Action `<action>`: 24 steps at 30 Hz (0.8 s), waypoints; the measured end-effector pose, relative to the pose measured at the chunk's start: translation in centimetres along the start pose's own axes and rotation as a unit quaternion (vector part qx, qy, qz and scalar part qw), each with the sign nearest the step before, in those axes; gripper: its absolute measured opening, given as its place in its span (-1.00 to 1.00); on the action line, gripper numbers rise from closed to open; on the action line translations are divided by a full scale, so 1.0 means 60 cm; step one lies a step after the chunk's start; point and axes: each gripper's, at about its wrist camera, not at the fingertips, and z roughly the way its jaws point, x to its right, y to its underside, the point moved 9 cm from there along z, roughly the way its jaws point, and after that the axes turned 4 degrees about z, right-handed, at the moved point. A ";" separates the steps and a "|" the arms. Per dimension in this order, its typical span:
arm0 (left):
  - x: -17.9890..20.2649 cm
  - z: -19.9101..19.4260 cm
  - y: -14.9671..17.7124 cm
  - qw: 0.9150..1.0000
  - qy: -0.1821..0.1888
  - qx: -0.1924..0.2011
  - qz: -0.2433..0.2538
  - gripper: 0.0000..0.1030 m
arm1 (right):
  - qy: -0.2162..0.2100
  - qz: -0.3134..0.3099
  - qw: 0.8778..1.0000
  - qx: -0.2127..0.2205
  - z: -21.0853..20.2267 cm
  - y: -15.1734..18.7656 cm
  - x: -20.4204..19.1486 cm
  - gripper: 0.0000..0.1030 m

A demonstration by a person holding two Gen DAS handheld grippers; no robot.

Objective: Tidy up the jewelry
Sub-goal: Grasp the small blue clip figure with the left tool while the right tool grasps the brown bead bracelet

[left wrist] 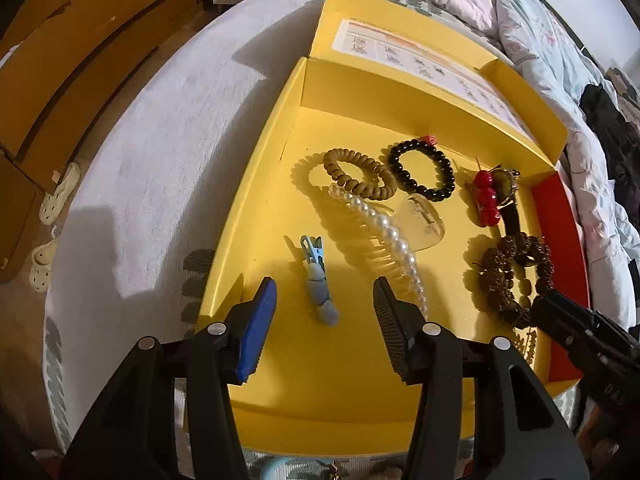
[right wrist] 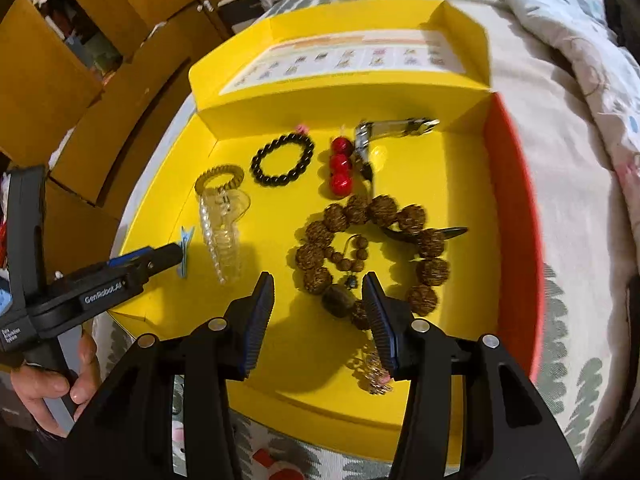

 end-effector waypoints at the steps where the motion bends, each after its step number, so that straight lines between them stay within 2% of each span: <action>1: 0.002 0.003 0.000 1.000 0.000 0.000 0.002 -0.03 | 0.001 -0.007 1.000 -0.005 0.007 0.002 -0.005 -0.04; 5: 0.014 0.009 -0.001 1.000 -0.006 -0.003 0.018 -0.03 | 0.015 -0.027 0.999 -0.015 0.025 0.006 -0.013 -0.04; 9: 0.017 0.018 0.001 0.999 -0.027 -0.008 0.037 -0.03 | 0.038 -0.044 0.998 -0.021 0.042 0.010 -0.011 -0.04; 15: 0.020 0.011 0.000 0.999 -0.020 -0.007 0.034 -0.05 | 0.065 -0.063 0.996 -0.015 0.049 0.013 -0.007 -0.04; 17: 0.030 0.009 -0.002 0.999 -0.009 -0.008 0.037 -0.05 | 0.067 -0.066 0.995 -0.015 0.049 0.013 -0.007 -0.04; 20: 0.035 0.014 -0.002 0.999 -0.012 -0.009 0.042 -0.05 | 0.066 -0.064 0.996 -0.015 0.050 0.011 -0.006 -0.04; 24: 0.024 0.028 -0.006 0.998 -0.040 -0.012 0.043 -0.21 | 0.079 -0.070 0.994 -0.014 0.049 0.016 -0.003 -0.05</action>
